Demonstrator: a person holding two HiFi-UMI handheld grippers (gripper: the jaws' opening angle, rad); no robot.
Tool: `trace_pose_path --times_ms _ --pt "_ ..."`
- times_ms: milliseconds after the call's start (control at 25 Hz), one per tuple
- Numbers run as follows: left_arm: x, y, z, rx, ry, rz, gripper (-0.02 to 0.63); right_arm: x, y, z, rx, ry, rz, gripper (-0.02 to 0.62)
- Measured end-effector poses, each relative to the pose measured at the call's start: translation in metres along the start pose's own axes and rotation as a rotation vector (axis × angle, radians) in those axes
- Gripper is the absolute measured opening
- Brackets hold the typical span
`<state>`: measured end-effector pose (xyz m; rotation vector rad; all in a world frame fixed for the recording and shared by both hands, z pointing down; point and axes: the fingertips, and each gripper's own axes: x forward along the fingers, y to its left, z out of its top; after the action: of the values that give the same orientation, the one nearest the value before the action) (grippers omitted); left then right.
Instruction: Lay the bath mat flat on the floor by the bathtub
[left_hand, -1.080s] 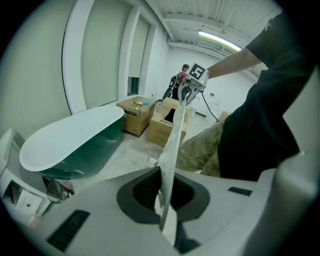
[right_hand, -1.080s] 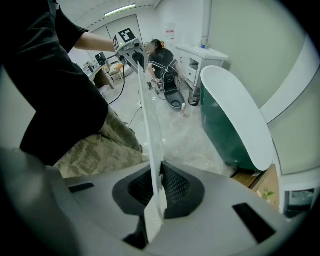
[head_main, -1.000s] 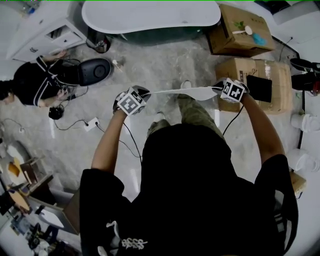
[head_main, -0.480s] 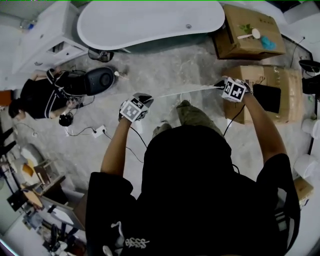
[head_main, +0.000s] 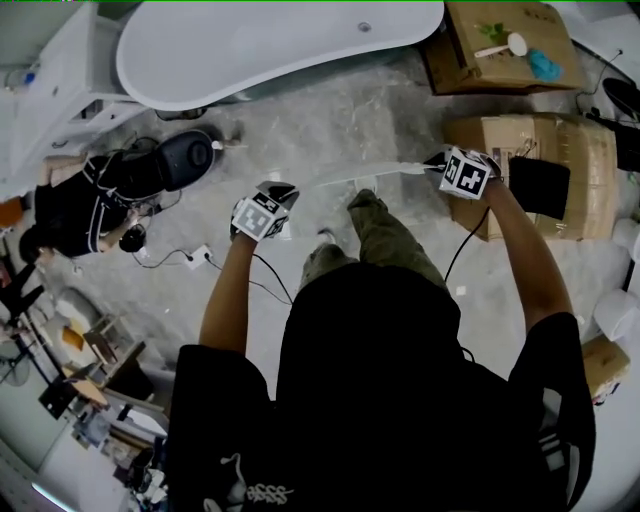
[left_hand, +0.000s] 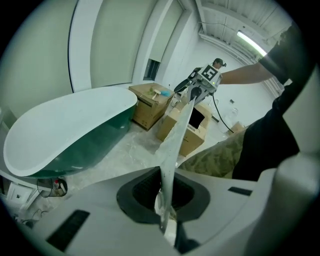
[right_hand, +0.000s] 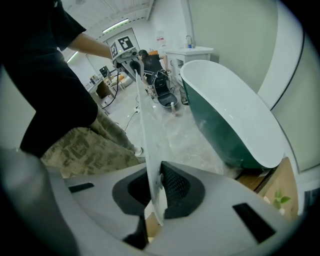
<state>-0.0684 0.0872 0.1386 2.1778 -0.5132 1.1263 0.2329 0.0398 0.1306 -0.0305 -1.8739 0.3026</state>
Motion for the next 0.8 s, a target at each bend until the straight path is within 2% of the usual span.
trace_pose_path --times_ms 240,440,600,800 --pt "0.022 0.017 0.005 -0.051 0.05 0.004 0.025 0.024 -0.022 -0.011 0.051 -0.047 0.03 0.028" --pt "0.027 0.028 0.004 -0.1 0.055 0.05 0.025 0.043 -0.032 -0.011 0.133 -0.098 0.019 0.028" --pt "0.026 0.041 0.0 -0.12 0.035 0.071 0.025 0.048 -0.039 0.0 0.171 -0.103 0.02 0.028" --pt "0.027 0.065 -0.021 -0.126 0.023 0.036 0.025 0.065 -0.046 0.024 0.21 -0.072 0.017 0.028"
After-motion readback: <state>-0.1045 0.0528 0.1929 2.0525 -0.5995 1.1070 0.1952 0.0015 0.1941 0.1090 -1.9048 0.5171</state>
